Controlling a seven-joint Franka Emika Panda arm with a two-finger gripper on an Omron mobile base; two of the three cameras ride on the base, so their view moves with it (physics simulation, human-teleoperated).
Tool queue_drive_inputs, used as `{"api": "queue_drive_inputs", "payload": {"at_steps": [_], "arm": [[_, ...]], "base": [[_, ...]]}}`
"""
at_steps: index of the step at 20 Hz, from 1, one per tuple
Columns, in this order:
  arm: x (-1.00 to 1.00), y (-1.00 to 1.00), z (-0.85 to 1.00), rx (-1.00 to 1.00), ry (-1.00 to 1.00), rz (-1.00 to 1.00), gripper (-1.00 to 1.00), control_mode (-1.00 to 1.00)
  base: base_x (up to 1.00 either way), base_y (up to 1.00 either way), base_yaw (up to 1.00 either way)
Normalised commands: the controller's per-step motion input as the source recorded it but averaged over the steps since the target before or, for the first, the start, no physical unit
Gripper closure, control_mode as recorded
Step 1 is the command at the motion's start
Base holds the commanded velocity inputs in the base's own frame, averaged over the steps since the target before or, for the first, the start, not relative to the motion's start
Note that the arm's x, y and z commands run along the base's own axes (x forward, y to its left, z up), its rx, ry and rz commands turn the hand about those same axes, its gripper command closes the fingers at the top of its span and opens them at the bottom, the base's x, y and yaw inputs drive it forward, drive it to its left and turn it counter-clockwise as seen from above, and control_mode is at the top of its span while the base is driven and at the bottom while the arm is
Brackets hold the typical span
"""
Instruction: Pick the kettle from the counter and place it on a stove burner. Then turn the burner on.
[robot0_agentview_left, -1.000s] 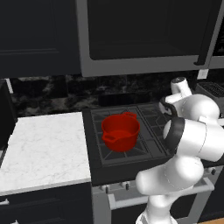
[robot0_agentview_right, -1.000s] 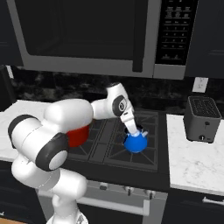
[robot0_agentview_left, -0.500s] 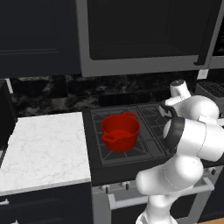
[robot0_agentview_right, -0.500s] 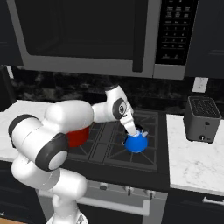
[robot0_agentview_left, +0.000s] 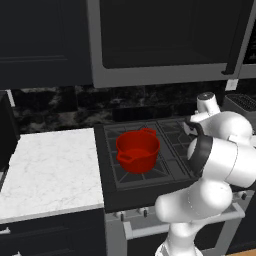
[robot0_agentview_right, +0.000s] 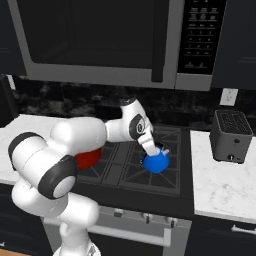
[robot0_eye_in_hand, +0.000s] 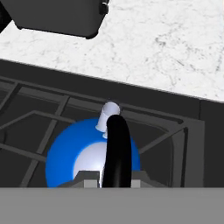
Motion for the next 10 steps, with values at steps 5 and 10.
{"api": "queue_drive_inputs", "payload": {"at_steps": [5,10], "arm": [[0.03,0.05,-0.01,0.02,0.0,0.0,-1.0,-1.0],[0.0,0.0,0.23,0.0,-0.09,0.0,-1.0,-1.0]], "base": [[0.0,0.0,0.0],[0.0,0.0,0.0]]}}
